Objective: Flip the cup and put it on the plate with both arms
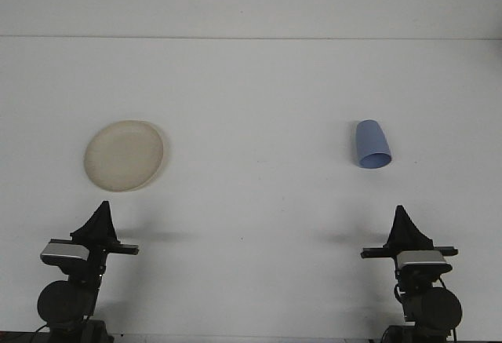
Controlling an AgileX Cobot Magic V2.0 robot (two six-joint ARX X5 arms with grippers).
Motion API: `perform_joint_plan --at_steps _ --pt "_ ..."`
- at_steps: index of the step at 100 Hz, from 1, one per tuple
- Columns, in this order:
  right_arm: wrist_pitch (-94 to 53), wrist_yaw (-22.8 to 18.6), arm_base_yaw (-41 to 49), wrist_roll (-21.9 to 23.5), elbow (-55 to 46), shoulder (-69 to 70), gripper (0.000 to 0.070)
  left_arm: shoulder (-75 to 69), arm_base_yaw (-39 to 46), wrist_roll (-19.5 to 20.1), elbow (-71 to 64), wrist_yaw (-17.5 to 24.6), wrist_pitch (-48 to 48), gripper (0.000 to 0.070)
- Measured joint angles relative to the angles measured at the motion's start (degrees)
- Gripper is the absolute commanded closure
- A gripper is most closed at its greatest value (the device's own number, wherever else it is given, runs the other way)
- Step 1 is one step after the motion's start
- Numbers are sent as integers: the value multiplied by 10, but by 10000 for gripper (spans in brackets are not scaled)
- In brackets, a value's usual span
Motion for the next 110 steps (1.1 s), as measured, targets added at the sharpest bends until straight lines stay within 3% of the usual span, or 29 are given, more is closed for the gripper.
perform_joint_plan --at_steps 45,77,110 --pt "-71 -2 0 0 32 0 700 0 0 0 0 0 0 689" --pt "-205 -2 0 0 184 30 700 0 0 0 0 0 0 689" --pt "-396 -2 0 -7 388 208 700 0 0 0 0 0 0 689"
